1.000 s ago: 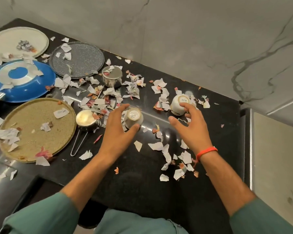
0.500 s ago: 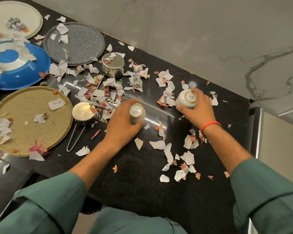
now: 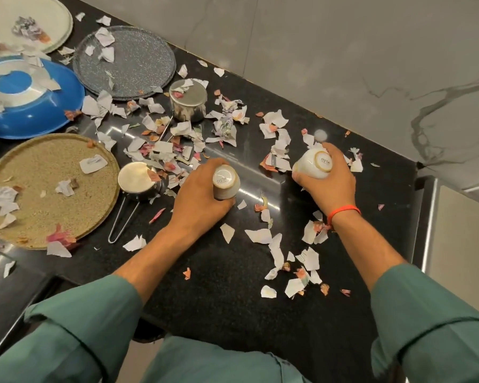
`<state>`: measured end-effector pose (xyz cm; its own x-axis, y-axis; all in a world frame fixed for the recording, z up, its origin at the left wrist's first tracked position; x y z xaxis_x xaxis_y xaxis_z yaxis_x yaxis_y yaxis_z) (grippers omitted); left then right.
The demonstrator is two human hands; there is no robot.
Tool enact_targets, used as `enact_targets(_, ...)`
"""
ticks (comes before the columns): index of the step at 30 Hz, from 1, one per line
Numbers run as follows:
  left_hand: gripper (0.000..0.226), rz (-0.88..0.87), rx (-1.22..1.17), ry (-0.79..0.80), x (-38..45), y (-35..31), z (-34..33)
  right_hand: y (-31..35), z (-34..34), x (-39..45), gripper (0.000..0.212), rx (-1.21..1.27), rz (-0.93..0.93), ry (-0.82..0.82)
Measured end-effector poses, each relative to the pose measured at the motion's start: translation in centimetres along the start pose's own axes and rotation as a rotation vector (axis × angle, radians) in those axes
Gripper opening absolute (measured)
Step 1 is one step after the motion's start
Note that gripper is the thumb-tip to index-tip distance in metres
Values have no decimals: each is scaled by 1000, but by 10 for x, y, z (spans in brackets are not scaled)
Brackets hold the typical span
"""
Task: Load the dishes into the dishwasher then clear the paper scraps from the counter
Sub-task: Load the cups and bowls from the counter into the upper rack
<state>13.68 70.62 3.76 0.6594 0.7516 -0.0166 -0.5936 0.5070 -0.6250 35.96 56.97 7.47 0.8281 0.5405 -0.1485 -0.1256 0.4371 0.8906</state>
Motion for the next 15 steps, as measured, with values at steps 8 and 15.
enact_targets(8,65,-12,-242,105,-31,-26,21,-6,22,-76,78,191,-15,-77)
enact_targets(15,42,490,-1003,549,-58,-61,21,-20,37,-130,83,203,-26,-131)
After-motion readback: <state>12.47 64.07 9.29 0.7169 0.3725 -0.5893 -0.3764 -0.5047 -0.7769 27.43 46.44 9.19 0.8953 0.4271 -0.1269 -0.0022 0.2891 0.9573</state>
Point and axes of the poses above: each hand's wrist, its own x-axis towards the middle knuckle, its own z-axis out of the back of the hand, y = z × x, the point moved 1 cm from there along x, towards the middle knuckle, and after that the axes turned 13 degrees about x, right-handed, at the moved point
